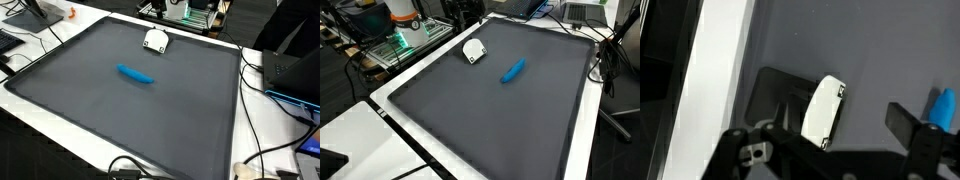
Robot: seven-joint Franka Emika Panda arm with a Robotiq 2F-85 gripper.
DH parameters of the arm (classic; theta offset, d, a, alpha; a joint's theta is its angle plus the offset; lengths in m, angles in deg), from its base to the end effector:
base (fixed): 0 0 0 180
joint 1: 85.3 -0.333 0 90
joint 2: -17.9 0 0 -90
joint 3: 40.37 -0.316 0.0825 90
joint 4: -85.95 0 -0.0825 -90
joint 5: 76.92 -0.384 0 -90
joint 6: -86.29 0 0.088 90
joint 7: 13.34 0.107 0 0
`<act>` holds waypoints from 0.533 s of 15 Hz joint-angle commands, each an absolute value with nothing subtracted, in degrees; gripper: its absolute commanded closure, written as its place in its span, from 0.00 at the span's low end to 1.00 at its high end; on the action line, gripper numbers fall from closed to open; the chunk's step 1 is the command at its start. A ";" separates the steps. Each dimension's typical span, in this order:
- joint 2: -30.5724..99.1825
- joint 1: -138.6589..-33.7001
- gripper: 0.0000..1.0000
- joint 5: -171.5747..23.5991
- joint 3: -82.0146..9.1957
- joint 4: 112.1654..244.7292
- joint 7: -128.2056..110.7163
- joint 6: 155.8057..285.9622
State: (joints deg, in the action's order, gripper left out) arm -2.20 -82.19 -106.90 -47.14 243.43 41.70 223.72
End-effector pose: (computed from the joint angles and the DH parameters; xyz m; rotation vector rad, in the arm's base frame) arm 0.3776 0.0249 0.3242 -2.2825 1.7211 0.2107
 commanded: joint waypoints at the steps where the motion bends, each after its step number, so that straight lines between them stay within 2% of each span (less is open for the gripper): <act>1: 2.55 -83.84 0.00 -108.67 -46.75 243.43 46.62 228.79; 8: 10.15 -84.54 0.00 -105.87 -46.28 243.41 48.78 235.36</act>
State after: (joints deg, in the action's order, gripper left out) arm 6.91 -83.34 -106.76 -47.09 243.41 47.40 232.29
